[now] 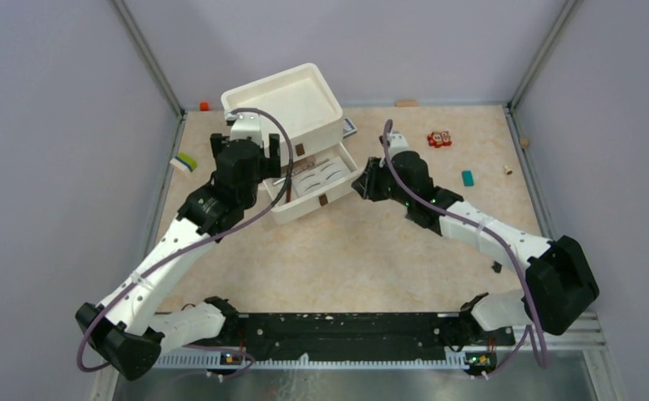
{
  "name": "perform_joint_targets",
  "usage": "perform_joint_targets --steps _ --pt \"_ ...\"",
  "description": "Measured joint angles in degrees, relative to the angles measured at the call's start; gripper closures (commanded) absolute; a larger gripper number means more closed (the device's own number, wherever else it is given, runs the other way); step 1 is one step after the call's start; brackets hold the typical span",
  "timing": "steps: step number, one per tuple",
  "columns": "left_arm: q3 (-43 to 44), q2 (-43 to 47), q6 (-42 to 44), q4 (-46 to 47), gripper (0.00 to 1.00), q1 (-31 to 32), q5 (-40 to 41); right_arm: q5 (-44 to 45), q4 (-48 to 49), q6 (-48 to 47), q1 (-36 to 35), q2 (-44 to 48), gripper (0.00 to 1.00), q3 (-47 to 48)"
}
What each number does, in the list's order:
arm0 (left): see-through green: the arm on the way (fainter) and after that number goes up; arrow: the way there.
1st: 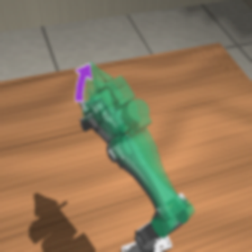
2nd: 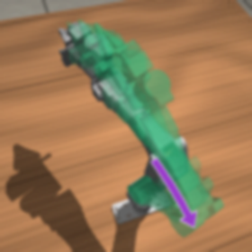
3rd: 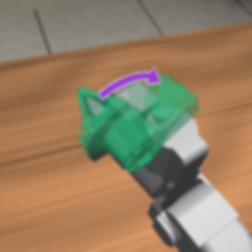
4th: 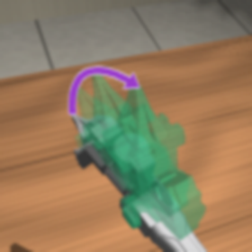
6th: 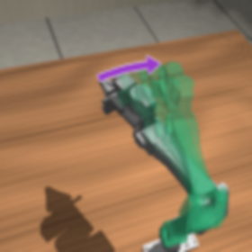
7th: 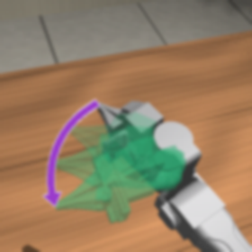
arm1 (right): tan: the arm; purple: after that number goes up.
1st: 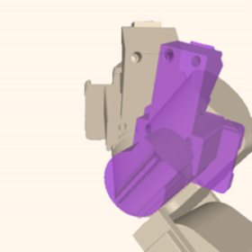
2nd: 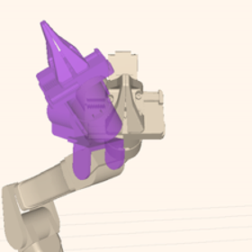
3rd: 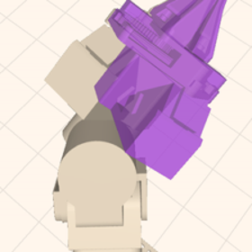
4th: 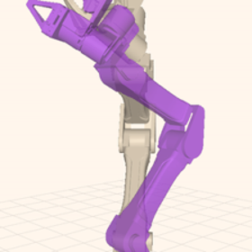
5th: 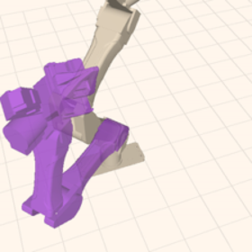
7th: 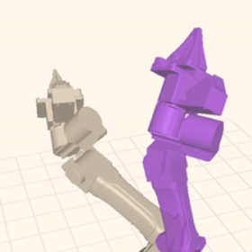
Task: Organize the makeup
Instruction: Close the drawer in the storage box.
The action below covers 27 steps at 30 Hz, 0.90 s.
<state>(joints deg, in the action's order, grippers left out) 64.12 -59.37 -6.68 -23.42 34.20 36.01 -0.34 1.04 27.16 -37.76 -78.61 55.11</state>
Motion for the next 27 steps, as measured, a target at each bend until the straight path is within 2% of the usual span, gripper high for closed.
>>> perform_joint_targets --steps 6,13,22,27 --pt "8.7 -9.6 -4.1 -0.6 0.11 -9.6 -3.8 -2.2 1.4 2.4 -1.2 2.2 0.71 -6.0" --pt "15.6 -16.0 -7.4 -0.3 0.16 -18.5 -7.1 -3.3 2.9 3.1 -2.6 3.0 0.71 -8.5" --pt "15.0 -23.0 -11.3 3.2 0.21 -27.3 -15.5 -3.8 6.1 4.0 -2.9 3.8 0.74 -11.4" --pt "14.5 -23.9 -12.7 7.0 0.22 -28.9 -18.2 -3.8 8.4 3.9 -3.8 3.0 0.84 -11.6"
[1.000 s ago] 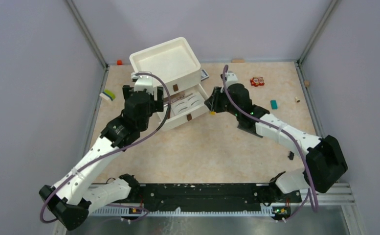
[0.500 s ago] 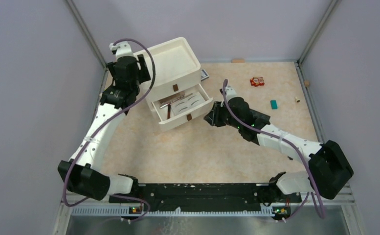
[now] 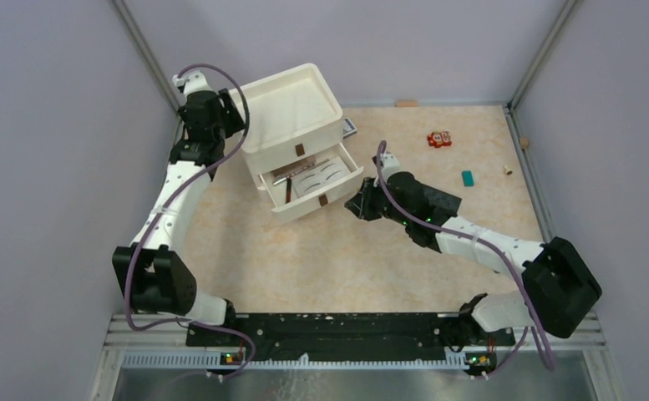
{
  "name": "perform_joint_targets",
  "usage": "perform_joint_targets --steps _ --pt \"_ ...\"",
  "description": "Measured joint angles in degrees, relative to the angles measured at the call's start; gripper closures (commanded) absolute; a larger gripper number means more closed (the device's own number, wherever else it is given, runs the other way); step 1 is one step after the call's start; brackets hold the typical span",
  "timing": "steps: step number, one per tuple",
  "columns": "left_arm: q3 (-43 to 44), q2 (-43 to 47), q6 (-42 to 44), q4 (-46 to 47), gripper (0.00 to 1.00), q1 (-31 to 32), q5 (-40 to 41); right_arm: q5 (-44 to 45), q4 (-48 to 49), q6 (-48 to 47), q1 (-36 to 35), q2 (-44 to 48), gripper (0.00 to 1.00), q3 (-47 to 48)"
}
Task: Organize the makeup
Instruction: Close the drawer in the storage box.
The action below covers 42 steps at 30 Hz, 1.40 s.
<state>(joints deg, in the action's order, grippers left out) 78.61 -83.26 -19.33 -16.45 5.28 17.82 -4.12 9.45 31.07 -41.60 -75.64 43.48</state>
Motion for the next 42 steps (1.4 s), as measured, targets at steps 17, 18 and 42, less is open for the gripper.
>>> perform_joint_targets --steps 17,18,42 --pt "0.0 -5.4 -0.8 5.8 0.4 -0.7 -3.0 1.9 9.9 0.0 -1.9 -9.6 1.0 2.0" --pt "0.0 -5.4 -0.8 5.9 0.41 -0.7 -3.3 2.2 10.4 0.0 -2.1 -10.2 1.0 2.4" --pt "-0.4 -5.4 -1.1 7.5 0.7 -2.7 -2.1 2.4 11.8 -4.5 -2.6 -26.7 1.0 17.6"
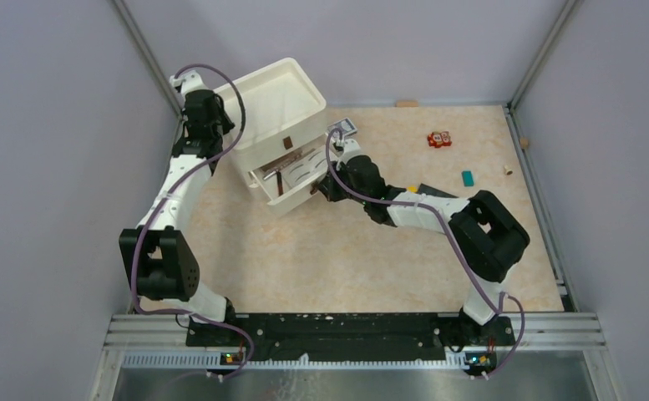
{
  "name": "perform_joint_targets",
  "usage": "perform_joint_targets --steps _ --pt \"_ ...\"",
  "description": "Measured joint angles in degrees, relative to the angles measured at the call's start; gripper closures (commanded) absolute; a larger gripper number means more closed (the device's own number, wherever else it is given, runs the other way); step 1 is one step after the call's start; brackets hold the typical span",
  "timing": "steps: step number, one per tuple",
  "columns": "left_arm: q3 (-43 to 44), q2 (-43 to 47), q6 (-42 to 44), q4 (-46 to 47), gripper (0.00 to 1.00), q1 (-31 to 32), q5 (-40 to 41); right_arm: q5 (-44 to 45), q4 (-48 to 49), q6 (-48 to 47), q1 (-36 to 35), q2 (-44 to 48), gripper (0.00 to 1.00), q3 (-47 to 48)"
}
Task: Organize the makeup
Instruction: Close the drawer in the storage box.
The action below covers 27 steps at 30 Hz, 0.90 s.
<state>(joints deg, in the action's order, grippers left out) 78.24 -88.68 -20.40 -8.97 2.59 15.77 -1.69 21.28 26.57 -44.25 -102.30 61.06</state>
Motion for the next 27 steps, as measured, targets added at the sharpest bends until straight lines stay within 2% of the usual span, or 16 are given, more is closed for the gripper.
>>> perform_joint_targets --steps 13,27 --pt "-0.7 -0.4 0.9 2.9 0.75 -0.5 0.3 -3.1 -1.5 0.1 -0.3 -3.1 1.0 4.4" --pt "-1.1 -0.4 1.0 3.9 0.76 -0.3 -2.6 -3.3 5.1 0.0 -0.7 -7.6 1.0 16.8"
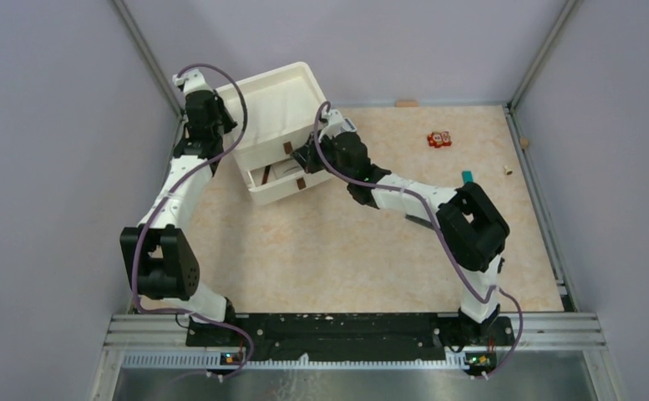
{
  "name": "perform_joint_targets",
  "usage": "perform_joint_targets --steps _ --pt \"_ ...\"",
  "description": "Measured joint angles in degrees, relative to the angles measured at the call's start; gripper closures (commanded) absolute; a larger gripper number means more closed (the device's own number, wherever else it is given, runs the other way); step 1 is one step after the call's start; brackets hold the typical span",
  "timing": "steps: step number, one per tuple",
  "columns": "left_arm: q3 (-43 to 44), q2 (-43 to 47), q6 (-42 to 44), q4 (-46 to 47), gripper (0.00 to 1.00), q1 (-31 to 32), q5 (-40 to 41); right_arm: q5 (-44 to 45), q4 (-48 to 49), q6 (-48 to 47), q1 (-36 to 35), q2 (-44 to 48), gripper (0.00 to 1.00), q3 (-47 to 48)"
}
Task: Organize the makeup
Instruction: Close the drawer in the storage box.
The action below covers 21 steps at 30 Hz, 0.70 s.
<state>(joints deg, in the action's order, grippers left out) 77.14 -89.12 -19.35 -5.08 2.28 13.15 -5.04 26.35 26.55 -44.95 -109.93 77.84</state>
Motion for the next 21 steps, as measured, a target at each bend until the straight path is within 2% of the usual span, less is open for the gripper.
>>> perform_joint_targets --steps 5,10,18,21 --pt "-0.1 0.0 0.0 0.3 0.76 0.4 -1.3 0.2 0.7 -0.5 0.0 -0.4 1.0 0.0" --pt "-0.2 0.0 0.1 0.5 0.76 0.6 -2.5 0.9 1.5 -1.9 0.0 1.8 1.0 -4.9" --pt "-0.2 0.0 0.4 0.5 0.76 0.7 -2.6 0.7 1.5 -3.3 -0.3 14.6 1.0 -15.8" --pt "-0.2 0.0 0.4 0.4 0.79 0.7 -2.6 0.9 2.8 -3.4 -0.8 16.6 1.0 -18.7"
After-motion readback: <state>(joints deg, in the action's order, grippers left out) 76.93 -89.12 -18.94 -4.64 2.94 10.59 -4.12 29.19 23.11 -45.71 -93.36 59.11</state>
